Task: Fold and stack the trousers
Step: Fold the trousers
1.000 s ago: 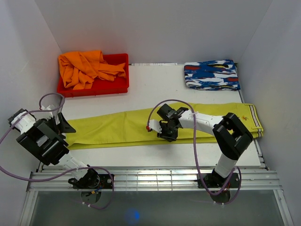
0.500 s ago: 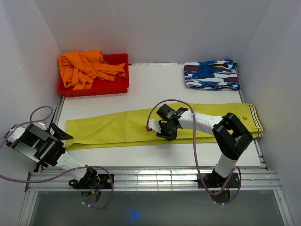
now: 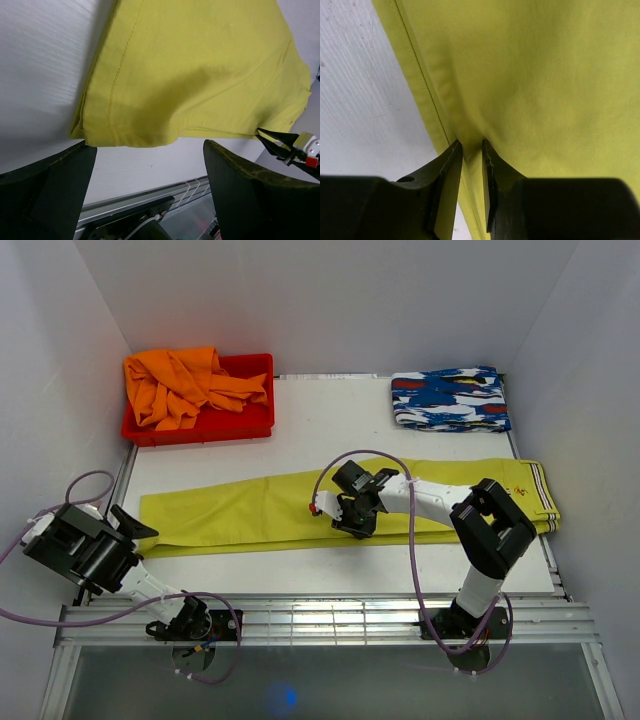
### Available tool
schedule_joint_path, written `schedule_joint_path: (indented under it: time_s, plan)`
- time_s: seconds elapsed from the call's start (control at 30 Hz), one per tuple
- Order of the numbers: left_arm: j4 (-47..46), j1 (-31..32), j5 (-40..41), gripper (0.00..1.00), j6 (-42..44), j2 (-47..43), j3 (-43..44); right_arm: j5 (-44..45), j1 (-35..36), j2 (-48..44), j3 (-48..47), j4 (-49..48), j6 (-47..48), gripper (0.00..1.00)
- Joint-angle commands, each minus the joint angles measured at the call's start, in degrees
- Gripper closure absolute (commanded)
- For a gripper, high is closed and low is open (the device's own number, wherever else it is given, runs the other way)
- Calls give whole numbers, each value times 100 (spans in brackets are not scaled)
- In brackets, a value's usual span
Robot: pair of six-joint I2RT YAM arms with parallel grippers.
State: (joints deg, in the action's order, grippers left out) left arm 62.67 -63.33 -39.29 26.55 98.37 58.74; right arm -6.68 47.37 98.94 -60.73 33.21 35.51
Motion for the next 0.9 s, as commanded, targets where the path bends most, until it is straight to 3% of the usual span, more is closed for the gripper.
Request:
schedule_joint_path:
  time_s: [0.0,0.7,0.83,0.87]
  plan:
    - [-440,-57,-587,2,-281,77,155,-44,35,179,-141,-201,-61,72]
    - [-1223,-57,-211,2,-1362,499,-152,-572,26,29,-369,-561,-202,74]
    - [-1240,-57,-132,2,-1415,473,-143,-536,26,-5,-238,-596,-79,80]
    - [-1258,-48,-106,2,-1441,473,-152,-536,26,-23,-220,-579,-53,87]
